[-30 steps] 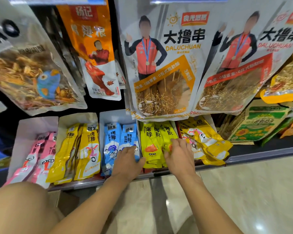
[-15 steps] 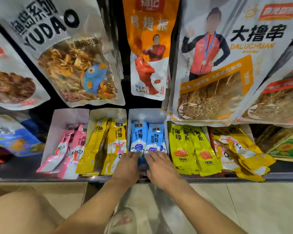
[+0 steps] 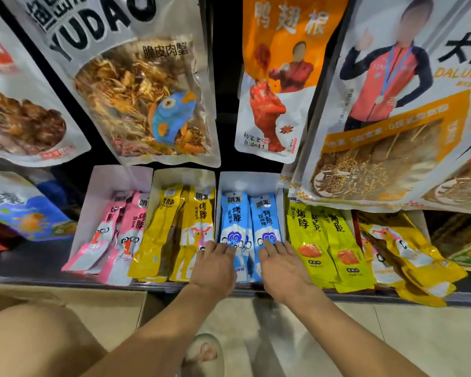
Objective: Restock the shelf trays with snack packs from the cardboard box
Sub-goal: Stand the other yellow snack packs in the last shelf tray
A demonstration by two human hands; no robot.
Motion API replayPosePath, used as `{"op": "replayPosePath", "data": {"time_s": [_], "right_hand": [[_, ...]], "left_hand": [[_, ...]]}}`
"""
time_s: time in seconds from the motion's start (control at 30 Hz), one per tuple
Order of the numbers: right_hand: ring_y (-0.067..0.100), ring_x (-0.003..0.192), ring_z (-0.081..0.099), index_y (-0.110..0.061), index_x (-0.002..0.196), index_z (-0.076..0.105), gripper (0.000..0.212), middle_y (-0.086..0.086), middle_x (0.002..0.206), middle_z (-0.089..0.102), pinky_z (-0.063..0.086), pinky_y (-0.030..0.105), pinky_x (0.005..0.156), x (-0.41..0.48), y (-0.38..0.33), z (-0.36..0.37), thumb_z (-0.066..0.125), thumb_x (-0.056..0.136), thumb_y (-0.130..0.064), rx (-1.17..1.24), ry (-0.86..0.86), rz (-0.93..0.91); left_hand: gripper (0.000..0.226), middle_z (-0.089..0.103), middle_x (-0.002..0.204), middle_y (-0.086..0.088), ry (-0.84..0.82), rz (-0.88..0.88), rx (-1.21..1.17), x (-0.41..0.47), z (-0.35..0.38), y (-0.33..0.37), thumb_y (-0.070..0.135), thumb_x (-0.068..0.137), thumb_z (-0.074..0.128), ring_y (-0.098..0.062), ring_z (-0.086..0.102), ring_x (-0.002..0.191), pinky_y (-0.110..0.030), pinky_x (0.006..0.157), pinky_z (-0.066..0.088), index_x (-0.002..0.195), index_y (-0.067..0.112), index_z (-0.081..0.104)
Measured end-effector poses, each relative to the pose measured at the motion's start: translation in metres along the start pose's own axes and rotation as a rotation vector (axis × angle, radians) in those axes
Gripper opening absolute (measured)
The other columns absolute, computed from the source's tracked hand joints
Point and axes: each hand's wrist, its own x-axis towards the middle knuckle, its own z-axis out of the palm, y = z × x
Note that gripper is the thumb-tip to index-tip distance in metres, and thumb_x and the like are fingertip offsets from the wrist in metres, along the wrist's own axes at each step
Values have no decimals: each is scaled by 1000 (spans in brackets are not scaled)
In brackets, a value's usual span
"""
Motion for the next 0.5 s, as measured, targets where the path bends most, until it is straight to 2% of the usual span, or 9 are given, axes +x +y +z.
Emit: {"op": "replayPosePath", "data": {"time_s": [0.23,0.37,0.5], "right_hand": [[36,134,43,-11,146,40,55,14,149,43,32,47,115,0,-12,-17,52,93,-23,66,32,7],[36,132,43,-11,147,39,53,14,146,45,33,49,114,-2,-41,-34,47,95,-22,141,87,-13],[34,130,43,-13,145,38,50,13,143,46,35,46,111,-7,-69,-38,44,96,-24,205,127,-47]], "left_hand": [[54,41,147,-1,51,-6,-88,-15,-12,-8,25,95,47,-25,32,137,-38,109,34,148,20,36],[54,41,147,0,134,-127,-73,-30,-27,-15,30,94,52,-25,33,136,-38,107,34,145,21,38],[53,39,149,0,200,-245,-100,-52,-36,-30,40,96,46,-25,33,136,-39,106,35,145,21,35]]}}
